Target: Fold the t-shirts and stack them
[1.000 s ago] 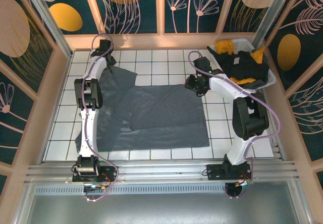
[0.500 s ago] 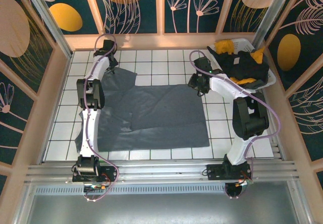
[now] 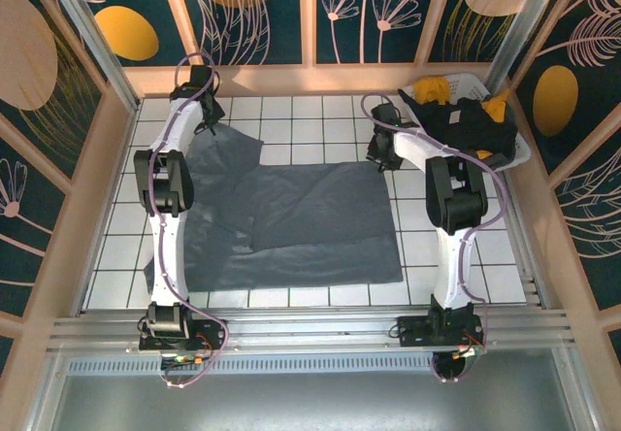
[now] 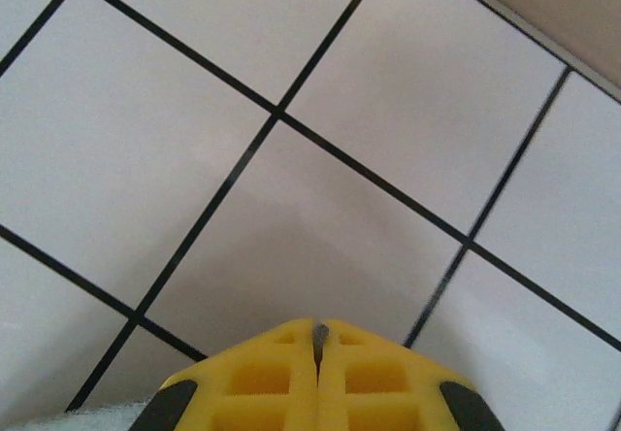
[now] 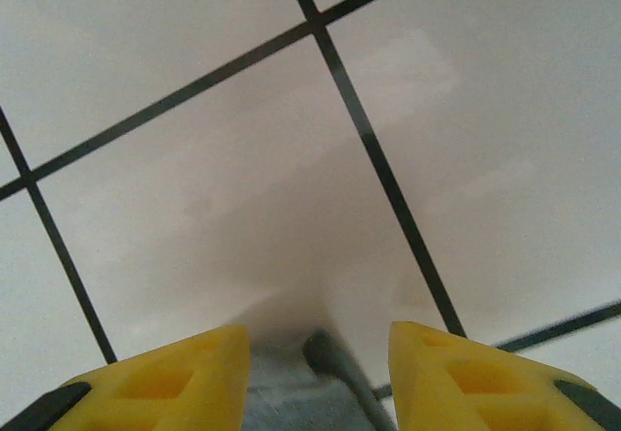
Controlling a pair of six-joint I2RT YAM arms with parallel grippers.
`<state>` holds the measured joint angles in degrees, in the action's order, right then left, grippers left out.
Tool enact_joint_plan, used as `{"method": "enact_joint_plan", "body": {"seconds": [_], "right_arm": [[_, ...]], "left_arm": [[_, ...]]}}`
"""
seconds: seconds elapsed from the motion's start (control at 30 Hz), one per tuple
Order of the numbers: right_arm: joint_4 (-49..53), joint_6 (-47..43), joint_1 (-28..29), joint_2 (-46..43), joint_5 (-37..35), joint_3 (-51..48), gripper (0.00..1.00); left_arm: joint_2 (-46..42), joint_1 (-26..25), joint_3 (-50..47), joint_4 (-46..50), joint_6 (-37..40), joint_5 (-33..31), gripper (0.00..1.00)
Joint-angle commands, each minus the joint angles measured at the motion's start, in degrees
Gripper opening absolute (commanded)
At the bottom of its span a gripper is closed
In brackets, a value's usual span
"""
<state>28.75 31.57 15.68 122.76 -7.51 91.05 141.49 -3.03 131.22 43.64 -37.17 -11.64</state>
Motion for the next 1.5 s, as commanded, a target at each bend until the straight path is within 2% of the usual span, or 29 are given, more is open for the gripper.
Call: {"method": "enact_joint_plan", "body": {"seconds": [0.0, 0.43, 0.5, 0.63, 0.77, 1.07, 1.27, 1.47], "right_arm": [[3.1, -1.1, 0.0, 2.3, 0.7, 4.4, 0.41], [4.0, 1.7, 0.0, 4.6, 2.5, 3.8, 0.37], [3.9, 1.8, -0.1, 5.0, 3.1, 4.0, 0.31], [4.3, 2.0, -0.1, 4.3, 3.0, 4.3, 0.02], [3.3, 1.7, -0.2, 1.1, 2.9, 2.7, 0.0], [1.6, 0.2, -0.3, -6.2, 4.9, -2.8, 0.0], [0.4, 0.1, -0.1, -13.0, 4.6, -9.3, 0.0], [-0.6, 1.3, 0.8, -22.4, 1.9, -19.4, 0.0]], "left_arm": [[-3.8, -0.2, -2.4, -0.7, -1.1, 2.1, 0.0], [-6.8, -0.2, -4.6, -0.6, -1.8, 5.0, 0.0], [-6.9, -0.2, -4.6, -0.2, -1.8, 5.3, 0.0], [-8.8, -0.2, -6.2, 0.4, -1.8, 5.4, 0.0], [-12.8, -0.2, -9.7, 1.2, -1.5, 5.3, 0.0], [-31.8, -0.2, -30.1, -1.2, -3.1, 4.7, 0.0], [-50.6, -0.2, -48.7, -1.7, -7.0, 2.6, 0.0], [-70.8, -0.1, -63.7, 3.0, -14.4, -4.2, 0.0]]}}
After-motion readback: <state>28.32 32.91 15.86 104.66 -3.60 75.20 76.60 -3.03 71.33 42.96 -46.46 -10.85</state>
